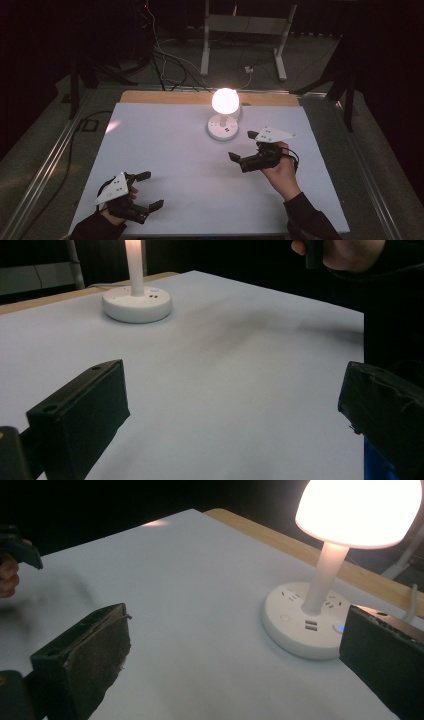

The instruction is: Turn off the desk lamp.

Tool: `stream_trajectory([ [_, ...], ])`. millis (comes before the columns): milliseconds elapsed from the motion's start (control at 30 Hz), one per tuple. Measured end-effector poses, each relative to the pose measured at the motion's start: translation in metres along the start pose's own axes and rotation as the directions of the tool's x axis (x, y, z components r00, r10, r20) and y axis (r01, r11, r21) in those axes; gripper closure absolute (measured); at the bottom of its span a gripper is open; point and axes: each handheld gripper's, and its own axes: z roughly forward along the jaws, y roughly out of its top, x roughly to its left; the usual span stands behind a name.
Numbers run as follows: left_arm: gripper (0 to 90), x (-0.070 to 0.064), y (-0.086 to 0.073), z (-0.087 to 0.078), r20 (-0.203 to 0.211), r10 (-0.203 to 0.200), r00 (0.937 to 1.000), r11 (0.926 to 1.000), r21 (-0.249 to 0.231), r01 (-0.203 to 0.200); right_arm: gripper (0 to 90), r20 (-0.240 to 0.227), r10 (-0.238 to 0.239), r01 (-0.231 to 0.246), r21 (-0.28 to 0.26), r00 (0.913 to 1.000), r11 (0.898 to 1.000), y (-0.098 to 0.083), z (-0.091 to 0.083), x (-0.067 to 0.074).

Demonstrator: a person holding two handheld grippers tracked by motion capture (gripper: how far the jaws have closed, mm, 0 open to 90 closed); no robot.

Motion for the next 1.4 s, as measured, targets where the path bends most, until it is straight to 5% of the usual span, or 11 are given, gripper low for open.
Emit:
stream_trajectory([
  [767, 0.4, 0.0, 0.0, 0.0, 0.006, -0.002, 1.0, 1.0, 0.002, 0.002, 0.0, 0.011, 0.002, -0.003, 0.034, 0.9999, 0.999, 0.014, 0.05, -0.016],
  [900, 0.4, 0.0, 0.0, 0.0, 0.007, -0.003, 1.0, 1.0, 0.003, 0.003, 0.0, -0.005, 0.043, -0.043, 0.046, 0.999, 0.998, 0.011, 0.061, -0.02],
  [1067, 0.5, 0.0, 0.0, 0.0, 0.007, -0.006, 1.0, 1.0, 0.003, 0.006, 0.0, 0.032, 0.101, -0.102, 0.039, 0.9944, 0.994, 0.009, 0.074, -0.027],
  [1233, 0.5, 0.0, 0.0, 0.0, 0.007, -0.007, 1.0, 1.0, 0.003, 0.007, 0.4, 0.08, 0.092, -0.095, 0.037, 0.9925, 0.995, 0.005, 0.086, -0.034],
  [1400, 0.4, 0.0, 0.0, 0.0, 0.006, -0.005, 1.0, 1.0, 0.002, 0.005, 12.7, 0.12, 0.097, -0.103, 0.045, 0.988, 0.994, 0.003, 0.094, -0.039],
])
